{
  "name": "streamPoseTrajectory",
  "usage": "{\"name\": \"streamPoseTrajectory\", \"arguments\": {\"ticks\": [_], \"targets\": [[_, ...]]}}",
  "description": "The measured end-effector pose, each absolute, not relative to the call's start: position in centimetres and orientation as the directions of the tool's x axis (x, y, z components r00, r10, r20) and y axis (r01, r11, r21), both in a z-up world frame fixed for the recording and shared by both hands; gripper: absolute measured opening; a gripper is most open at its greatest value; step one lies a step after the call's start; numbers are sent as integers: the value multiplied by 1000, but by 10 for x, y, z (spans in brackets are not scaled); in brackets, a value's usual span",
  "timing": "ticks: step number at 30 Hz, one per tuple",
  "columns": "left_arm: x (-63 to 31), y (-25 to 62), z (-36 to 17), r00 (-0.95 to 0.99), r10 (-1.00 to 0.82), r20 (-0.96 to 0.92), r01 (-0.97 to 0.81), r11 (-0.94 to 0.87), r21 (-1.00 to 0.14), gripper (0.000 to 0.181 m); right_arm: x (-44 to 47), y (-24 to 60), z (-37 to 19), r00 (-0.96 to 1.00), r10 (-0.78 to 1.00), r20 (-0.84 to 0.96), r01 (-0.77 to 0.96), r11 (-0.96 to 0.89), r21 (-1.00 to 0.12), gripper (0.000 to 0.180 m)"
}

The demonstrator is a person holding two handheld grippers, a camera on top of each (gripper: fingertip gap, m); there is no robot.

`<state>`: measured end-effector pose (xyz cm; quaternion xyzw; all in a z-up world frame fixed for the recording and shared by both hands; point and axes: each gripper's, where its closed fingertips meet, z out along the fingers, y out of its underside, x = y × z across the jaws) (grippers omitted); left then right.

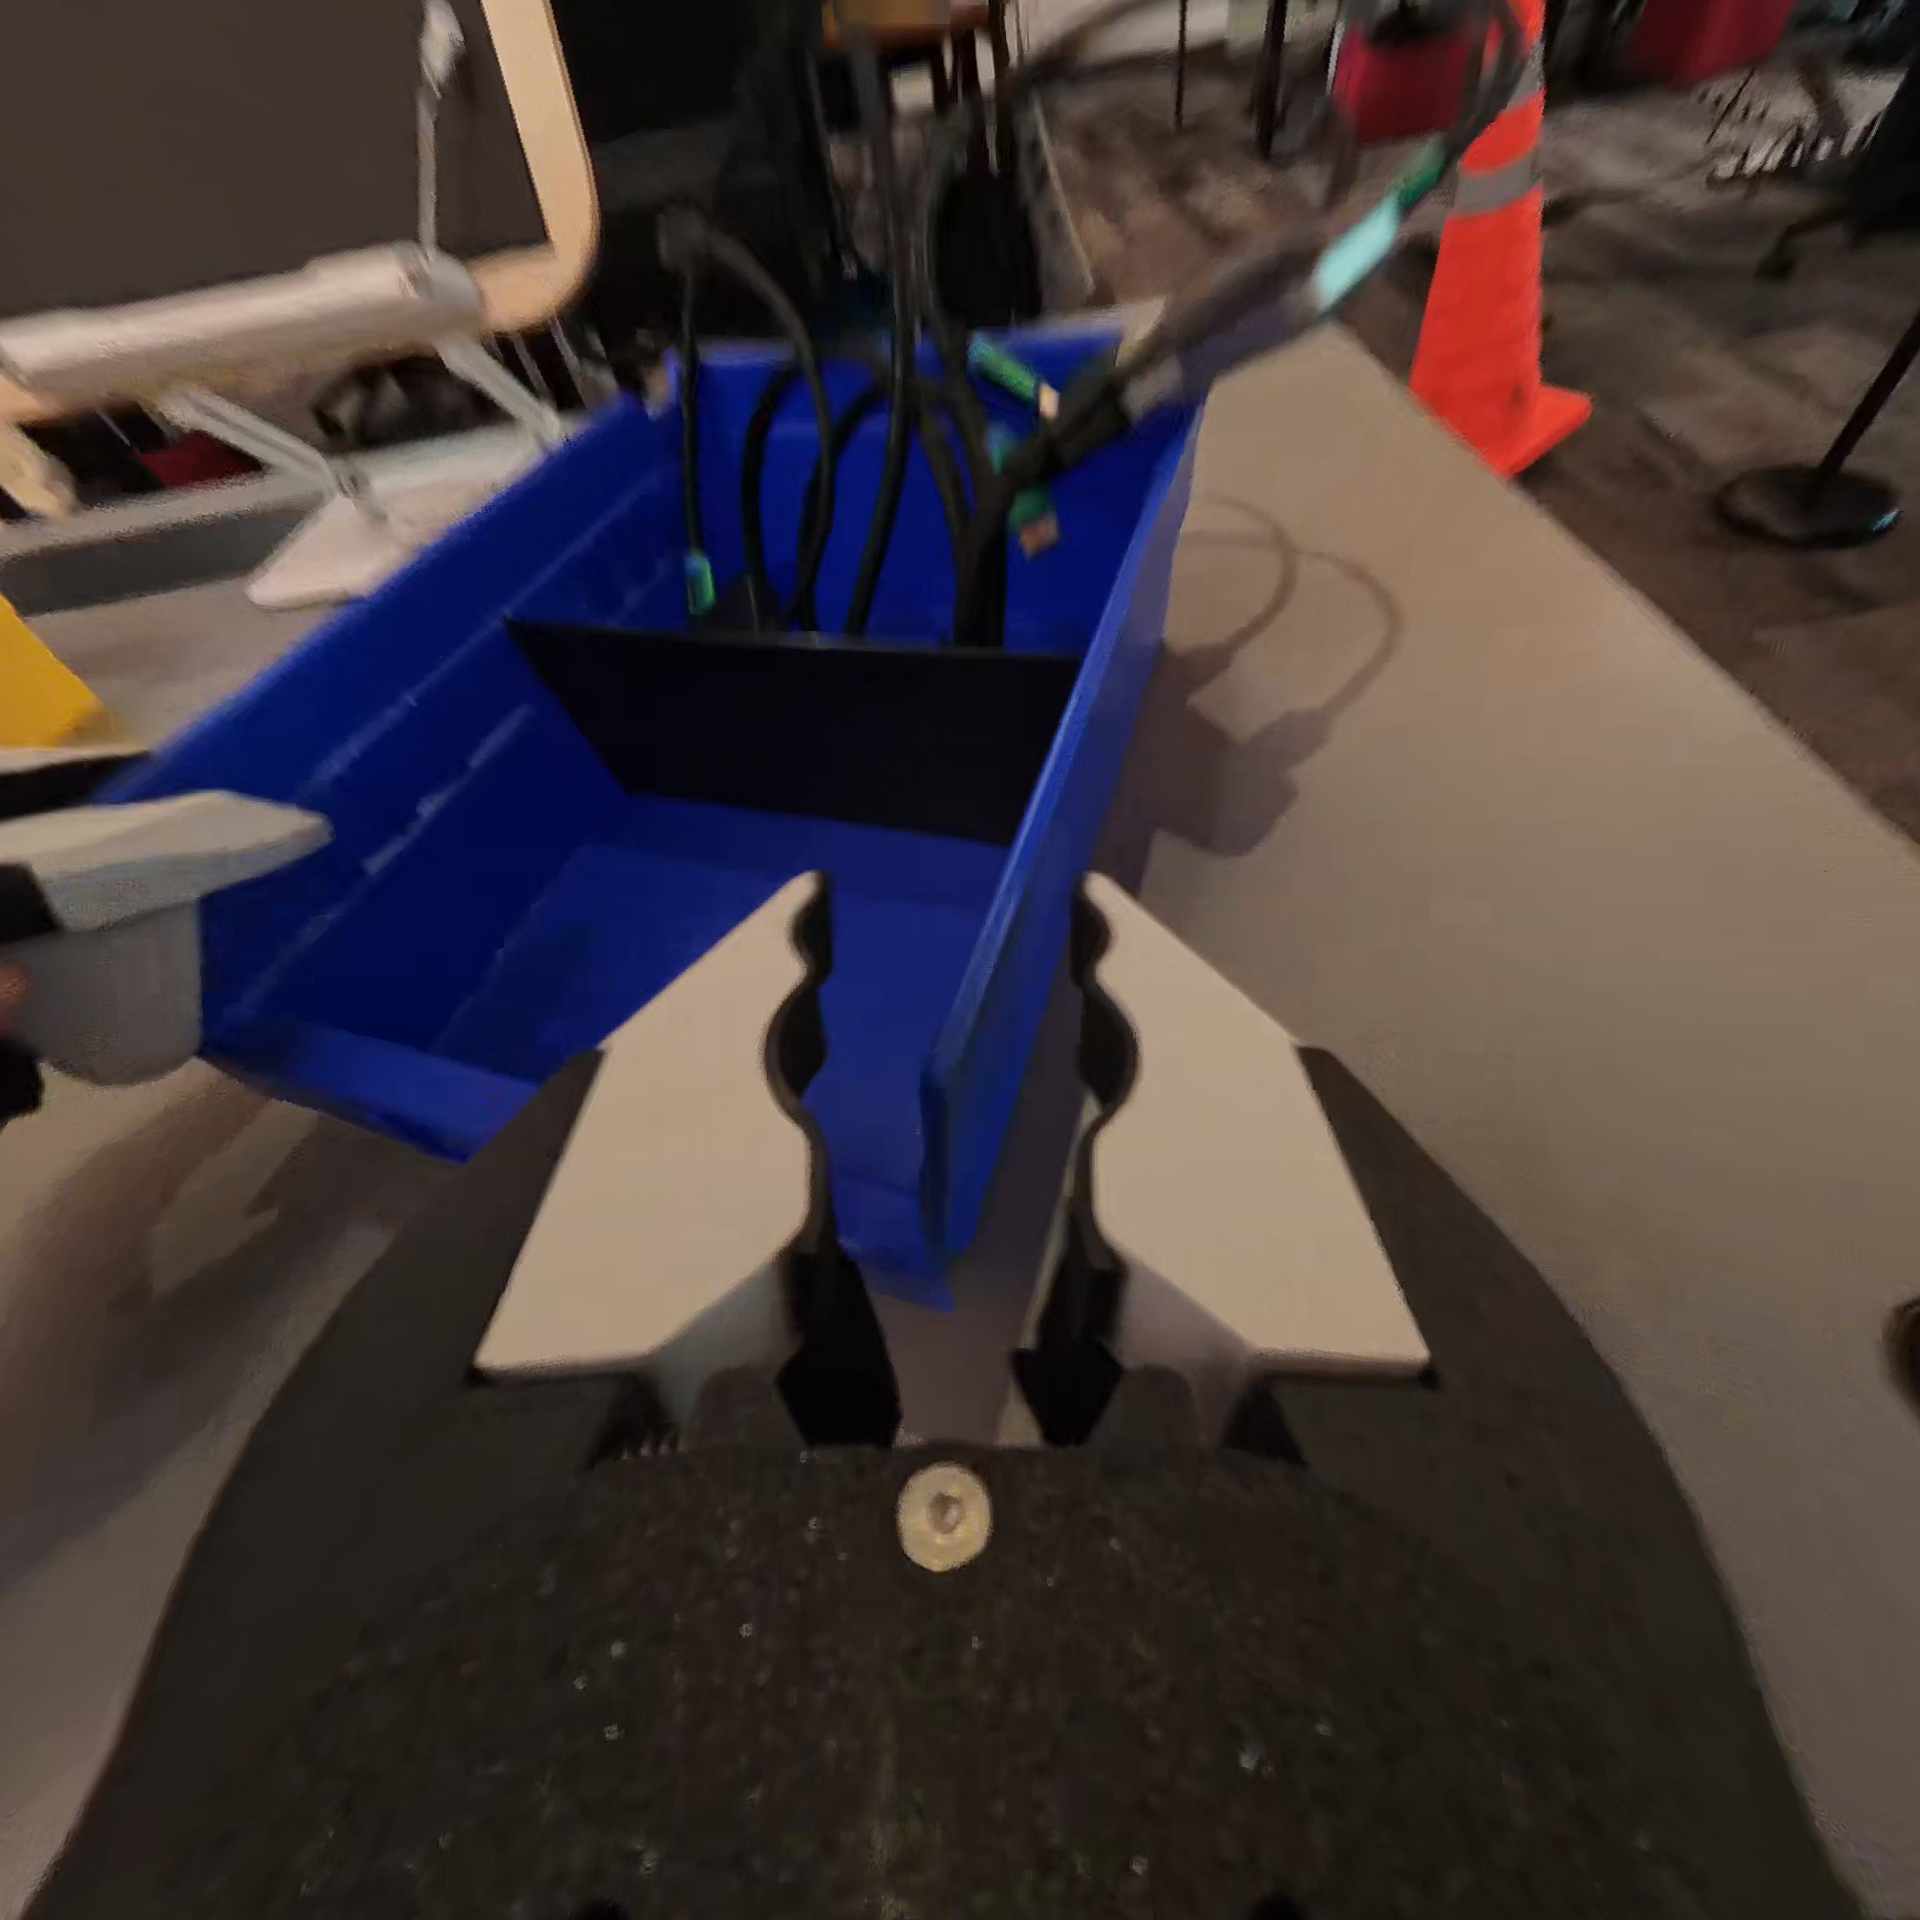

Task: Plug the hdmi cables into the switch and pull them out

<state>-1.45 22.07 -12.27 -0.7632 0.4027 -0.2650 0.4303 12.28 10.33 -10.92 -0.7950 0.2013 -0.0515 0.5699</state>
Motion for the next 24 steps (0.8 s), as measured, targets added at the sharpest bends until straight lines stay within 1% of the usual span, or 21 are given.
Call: {"name": "streamPoseTrajectory", "arguments": {"ticks": [1,2,3,4,5,7,9,12,14,18,20,22,23,24], "targets": [[-6,216,-131,506,-856,109,-405,-348,-846,36,122,107,-122,907,-398,-139,-273,-304,-913,33],[-4,215,-132,516,-843,151,-391,-389,-834,36,126,106,-125,890,-436,-131,-278,-294,-914,26],[-8,219,-131,552,-822,137,-384,-396,-834,20,129,104,-125,873,-469,-136,-301,-297,-906,17],[-14,221,-129,570,-817,87,-396,-366,-842,12,129,101,-124,865,-485,-127,-309,-318,-896,10],[-21,219,-126,586,-809,45,-398,-336,-854,6,126,101,-120,865,-494,-86,-280,-333,-900,8],[-42,213,-119,621,-784,16,-373,-313,-873,6,114,100,-119,858,-513,-6,-225,-365,-903,5],[-75,209,-112,660,-751,11,-339,-311,-888,6,89,104,-110,885,-463,-39,-212,-327,-921,5],[-136,212,-109,734,-679,14,-303,-345,-888,6,39,123,-95,929,-369,-13,-142,-324,-935,5],[-178,218,-110,782,-623,15,-282,-374,-884,6,3,143,-94,956,-293,-11,-115,-341,-933,5],[-235,223,-121,832,-555,-11,-283,-406,-869,6,-52,166,-111,982,-187,29,-48,-393,-918,5],[-244,223,-123,825,-564,6,-276,-413,-868,7,-61,172,-121,984,-176,26,-50,-415,-909,6],[-240,215,-125,764,-645,24,-325,-417,-849,17,-61,174,-121,986,-164,-11,-77,-400,-913,5],[-239,206,-121,720,-692,49,-339,-413,-846,31,-60,175,-118,988,-155,-24,-82,-381,-921,7],[-246,200,-112,704,-705,79,-317,-412,-854,45,-63,173,-112,993,-116,-36,-75,-358,-931,15]]}}
